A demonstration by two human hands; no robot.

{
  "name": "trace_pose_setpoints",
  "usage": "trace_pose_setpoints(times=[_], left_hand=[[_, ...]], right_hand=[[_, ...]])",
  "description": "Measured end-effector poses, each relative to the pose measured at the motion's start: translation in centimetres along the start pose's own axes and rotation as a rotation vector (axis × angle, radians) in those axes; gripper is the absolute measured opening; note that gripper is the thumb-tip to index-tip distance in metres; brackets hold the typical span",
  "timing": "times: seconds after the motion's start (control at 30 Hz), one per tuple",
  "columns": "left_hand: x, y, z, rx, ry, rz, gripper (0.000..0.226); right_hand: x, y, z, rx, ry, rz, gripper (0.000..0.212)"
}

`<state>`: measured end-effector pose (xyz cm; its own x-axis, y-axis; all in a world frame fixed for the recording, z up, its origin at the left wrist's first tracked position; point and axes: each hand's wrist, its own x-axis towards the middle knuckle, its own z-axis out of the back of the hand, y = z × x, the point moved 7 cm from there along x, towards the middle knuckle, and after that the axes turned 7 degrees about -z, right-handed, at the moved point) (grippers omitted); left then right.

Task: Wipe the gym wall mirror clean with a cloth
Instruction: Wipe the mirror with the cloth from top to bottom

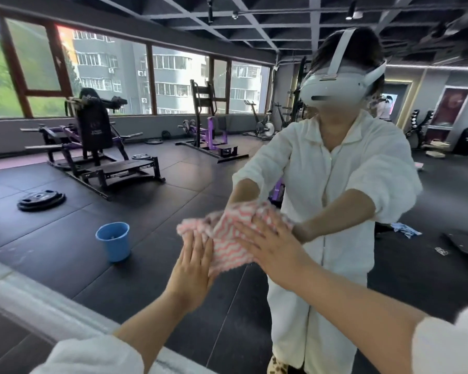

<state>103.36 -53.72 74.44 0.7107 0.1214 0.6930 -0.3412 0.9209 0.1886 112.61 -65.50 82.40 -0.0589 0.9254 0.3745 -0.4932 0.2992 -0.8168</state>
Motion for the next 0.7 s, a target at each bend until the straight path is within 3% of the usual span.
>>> trace_pose_setpoints(times=[0.07,0.23,0.4,0.6,0.7], left_hand=[[-3.0,-1.5,-1.8,-0.011,0.050,-0.030,0.066],[-1.8,-5.8,-0.9,-0.087,0.068,-0.064,0.064],[7.1,-10.5,6.0,-0.169,-0.159,-0.125,0.063],[18.2,-15.6,12.6,-0.102,-0.288,-0.164,0.064],[25.6,-18.0,17.0,-0.100,-0.351,-0.167,0.066]], right_hand=[[-1.9,2.4,-1.7,0.002,0.073,0.085,0.073],[-6.1,2.0,-2.7,0.054,0.073,0.040,0.064],[-10.6,-6.4,-1.2,0.187,-0.004,-0.302,0.058],[-13.1,-19.1,2.0,0.263,-0.075,-0.668,0.062],[-13.4,-26.6,4.0,0.217,-0.198,-0.796,0.065]])
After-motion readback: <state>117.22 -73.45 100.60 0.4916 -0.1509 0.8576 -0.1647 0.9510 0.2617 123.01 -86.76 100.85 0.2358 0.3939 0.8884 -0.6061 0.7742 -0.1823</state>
